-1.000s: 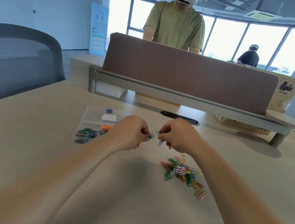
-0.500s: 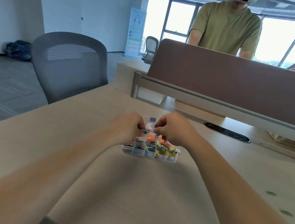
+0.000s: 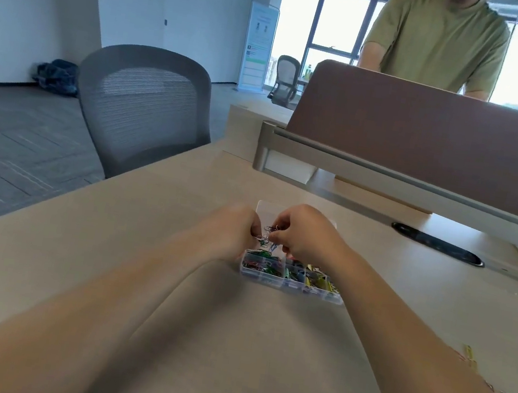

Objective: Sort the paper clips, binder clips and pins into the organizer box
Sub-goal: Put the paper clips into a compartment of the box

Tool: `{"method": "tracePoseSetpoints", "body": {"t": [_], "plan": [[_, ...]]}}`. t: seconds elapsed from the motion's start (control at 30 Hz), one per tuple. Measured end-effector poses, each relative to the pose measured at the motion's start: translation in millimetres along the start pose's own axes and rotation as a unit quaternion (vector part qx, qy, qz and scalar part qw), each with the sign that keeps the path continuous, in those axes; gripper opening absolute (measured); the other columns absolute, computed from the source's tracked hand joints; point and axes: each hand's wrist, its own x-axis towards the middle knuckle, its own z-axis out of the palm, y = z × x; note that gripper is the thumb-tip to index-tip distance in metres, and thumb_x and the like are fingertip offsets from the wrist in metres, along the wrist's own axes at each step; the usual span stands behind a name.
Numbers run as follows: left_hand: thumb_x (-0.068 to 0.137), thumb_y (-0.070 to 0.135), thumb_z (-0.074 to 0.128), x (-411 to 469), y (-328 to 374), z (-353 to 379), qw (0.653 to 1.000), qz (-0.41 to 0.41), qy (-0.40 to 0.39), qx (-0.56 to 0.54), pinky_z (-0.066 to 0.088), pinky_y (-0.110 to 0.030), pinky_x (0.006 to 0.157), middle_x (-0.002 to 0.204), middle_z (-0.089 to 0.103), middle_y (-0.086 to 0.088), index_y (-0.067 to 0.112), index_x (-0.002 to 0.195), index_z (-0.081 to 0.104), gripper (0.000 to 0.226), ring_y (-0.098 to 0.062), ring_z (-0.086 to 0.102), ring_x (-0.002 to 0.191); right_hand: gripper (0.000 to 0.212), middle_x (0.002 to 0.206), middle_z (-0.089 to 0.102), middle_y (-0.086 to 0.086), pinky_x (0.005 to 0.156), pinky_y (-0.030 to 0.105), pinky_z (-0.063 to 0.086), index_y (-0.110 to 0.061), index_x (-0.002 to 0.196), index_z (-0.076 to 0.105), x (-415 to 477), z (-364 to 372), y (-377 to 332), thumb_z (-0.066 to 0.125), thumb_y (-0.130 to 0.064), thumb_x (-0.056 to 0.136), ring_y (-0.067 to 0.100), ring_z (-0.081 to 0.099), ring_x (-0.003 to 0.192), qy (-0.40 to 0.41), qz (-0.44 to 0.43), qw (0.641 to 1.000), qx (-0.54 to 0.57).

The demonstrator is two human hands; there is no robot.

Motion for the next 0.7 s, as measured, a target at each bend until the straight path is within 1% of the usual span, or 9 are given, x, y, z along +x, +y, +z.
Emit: {"method": "tracePoseSetpoints", "body": {"t": [0.07, 0.17, 0.2, 0.23, 0.27, 0.33, 0.47, 0.7], "plan": [[0.087, 0.017, 0.066, 3, -2, 3, 1.0, 0.002, 0.003, 0.01, 0.041, -0.024, 0.065, 0.061, 0.051, 0.01, 0.016, 0.1, 0.073, 0.015, -0.017, 0.054, 0.069, 0.017, 0.076, 0.07, 0.006, 0.07, 0.035, 0.057, -0.011, 0.099, 0.075, 1, 2, 0, 0.069, -0.024, 0.09, 0.022, 0.068, 0.07, -0.002, -0.002, 1.0, -0.001], [0.086, 0.017, 0.066, 5, -3, 6, 1.0, -0.002, -0.003, 0.012, 0.037, -0.023, 0.062, 0.064, 0.055, 0.008, 0.016, 0.097, 0.073, 0.014, -0.015, 0.052, 0.066, 0.017, 0.08, 0.071, 0.006, 0.075, 0.037, 0.059, -0.011, 0.1, 0.075, 2, 4, 1, 0.069, -0.023, 0.09, 0.021, 0.068, 0.072, -0.004, -0.002, 1.0, -0.001], [0.086, 0.017, 0.066, 5, -3, 6, 1.0, -0.002, -0.005, 0.014, 0.037, -0.023, 0.062, 0.069, 0.061, 0.005, 0.016, 0.098, 0.074, 0.014, -0.015, 0.053, 0.066, 0.017, 0.081, 0.072, 0.007, 0.076, 0.038, 0.059, -0.011, 0.1, 0.075, 3, 5, 1, 0.069, -0.023, 0.09, 0.021, 0.068, 0.072, -0.006, -0.002, 1.0, -0.002], [0.085, 0.016, 0.065, 6, -3, 7, 1.0, 0.0, -0.004, 0.015, 0.038, -0.024, 0.064, 0.08, 0.067, 0.0, 0.016, 0.099, 0.074, 0.017, -0.016, 0.054, 0.07, 0.017, 0.081, 0.072, 0.007, 0.077, 0.039, 0.059, -0.011, 0.1, 0.075, 3, 7, 1, 0.069, -0.024, 0.09, 0.022, 0.068, 0.072, -0.007, -0.003, 1.0, -0.004], [0.084, 0.015, 0.065, 6, -4, 8, 1.0, 0.002, 0.0, 0.017, 0.039, -0.024, 0.065, 0.09, 0.069, -0.003, 0.016, 0.101, 0.074, 0.019, -0.017, 0.055, 0.075, 0.017, 0.081, 0.072, 0.007, 0.077, 0.039, 0.06, -0.011, 0.1, 0.076, 3, 8, 2, 0.069, -0.024, 0.09, 0.022, 0.069, 0.072, -0.009, -0.004, 1.0, -0.005], [0.084, 0.013, 0.062, 6, -4, 9, 1.0, 0.002, 0.003, 0.02, 0.041, -0.024, 0.067, 0.099, 0.07, -0.005, 0.017, 0.102, 0.074, 0.022, -0.019, 0.058, 0.082, 0.016, 0.081, 0.072, 0.006, 0.075, 0.038, 0.06, -0.012, 0.099, 0.077, 3, 9, 3, 0.07, -0.023, 0.089, 0.021, 0.069, 0.071, -0.011, -0.005, 1.0, -0.007], [0.084, 0.013, 0.061, 5, -6, 10, 1.0, 0.006, 0.008, 0.018, 0.046, -0.025, 0.073, 0.104, 0.07, -0.003, 0.021, 0.101, 0.073, 0.023, -0.021, 0.062, 0.092, 0.018, 0.088, 0.073, 0.005, 0.072, 0.029, 0.054, -0.014, 0.103, 0.076, 1, 11, 4, 0.07, -0.022, 0.088, 0.02, 0.068, 0.074, -0.015, -0.006, 1.0, -0.02], [0.088, 0.012, 0.058, 2, -7, 12, 0.999, 0.021, 0.029, 0.015, 0.047, -0.026, 0.075, 0.105, 0.069, -0.002, 0.019, 0.1, 0.072, 0.02, -0.02, 0.062, 0.094, 0.023, 0.098, 0.073, 0.005, 0.074, 0.028, 0.052, -0.015, 0.11, 0.073, 0, 12, 3, 0.072, -0.02, 0.087, 0.023, 0.067, 0.081, -0.025, -0.018, 0.999, -0.04]]}}
